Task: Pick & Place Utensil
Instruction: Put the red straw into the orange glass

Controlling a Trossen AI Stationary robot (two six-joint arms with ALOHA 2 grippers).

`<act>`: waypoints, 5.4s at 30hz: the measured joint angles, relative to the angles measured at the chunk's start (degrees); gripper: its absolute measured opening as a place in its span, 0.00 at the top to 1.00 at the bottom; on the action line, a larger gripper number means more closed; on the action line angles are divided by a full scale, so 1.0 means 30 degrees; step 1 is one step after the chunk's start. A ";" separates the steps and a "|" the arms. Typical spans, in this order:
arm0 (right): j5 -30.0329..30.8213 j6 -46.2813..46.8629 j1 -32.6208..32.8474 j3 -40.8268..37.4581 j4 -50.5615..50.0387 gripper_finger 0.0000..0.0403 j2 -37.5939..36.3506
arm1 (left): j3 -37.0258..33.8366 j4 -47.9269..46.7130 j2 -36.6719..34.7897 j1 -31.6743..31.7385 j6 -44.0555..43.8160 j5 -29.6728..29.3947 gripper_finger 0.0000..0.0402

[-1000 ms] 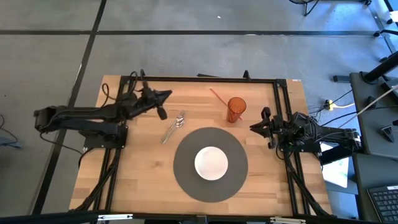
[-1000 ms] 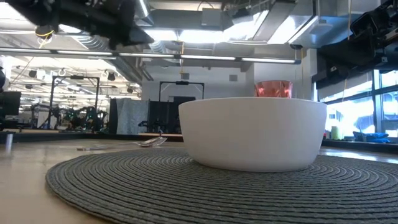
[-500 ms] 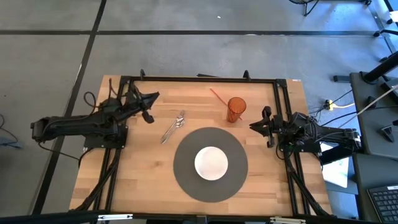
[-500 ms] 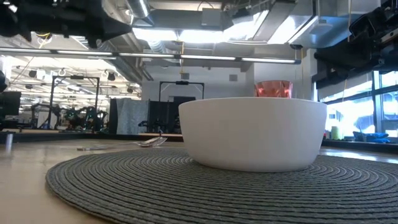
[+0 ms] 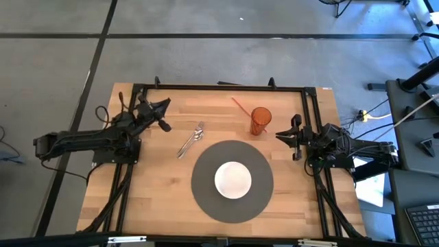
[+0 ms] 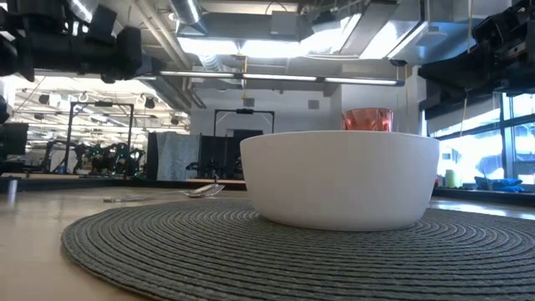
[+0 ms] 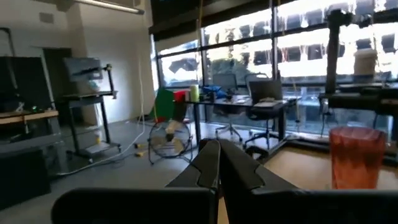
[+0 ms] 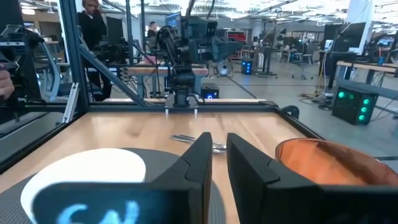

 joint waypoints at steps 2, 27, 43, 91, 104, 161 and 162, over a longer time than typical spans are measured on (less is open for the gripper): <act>-0.0240 0.0323 -0.0005 0.0000 0.0000 0.87 0.0000 | 0.0000 -0.0473 -0.0399 -0.0210 0.0263 0.1122 1.00; 0.0554 0.1605 -0.0005 0.0000 0.0099 0.87 0.0000 | 0.0000 -0.7412 -0.8594 -0.4402 0.1421 -0.0091 1.00; 0.1941 0.0864 -0.0005 0.4667 0.0006 0.99 0.3019 | 0.0000 -0.6419 -0.8587 -0.4380 0.0446 -0.2144 0.99; 0.4698 0.4907 -0.8271 4.0399 -2.3546 0.38 4.3576 | 0.0000 -0.7519 -0.8580 -0.4380 0.1437 -0.2778 0.99; 0.3828 0.5507 -0.8950 4.0399 -2.4345 0.38 4.5139 | 0.0000 -0.7519 -0.8580 -0.4380 0.1444 -0.2771 0.98; -0.0762 0.0449 -0.9543 4.0497 -2.2376 0.98 4.5725 | 0.0000 -0.7650 -0.8580 -0.4387 0.1488 -0.3295 0.99; -0.0762 0.0198 -0.9305 4.0917 -2.2195 0.99 4.5703 | 0.0000 -0.7650 -0.8585 -0.4387 0.1488 -0.3295 0.99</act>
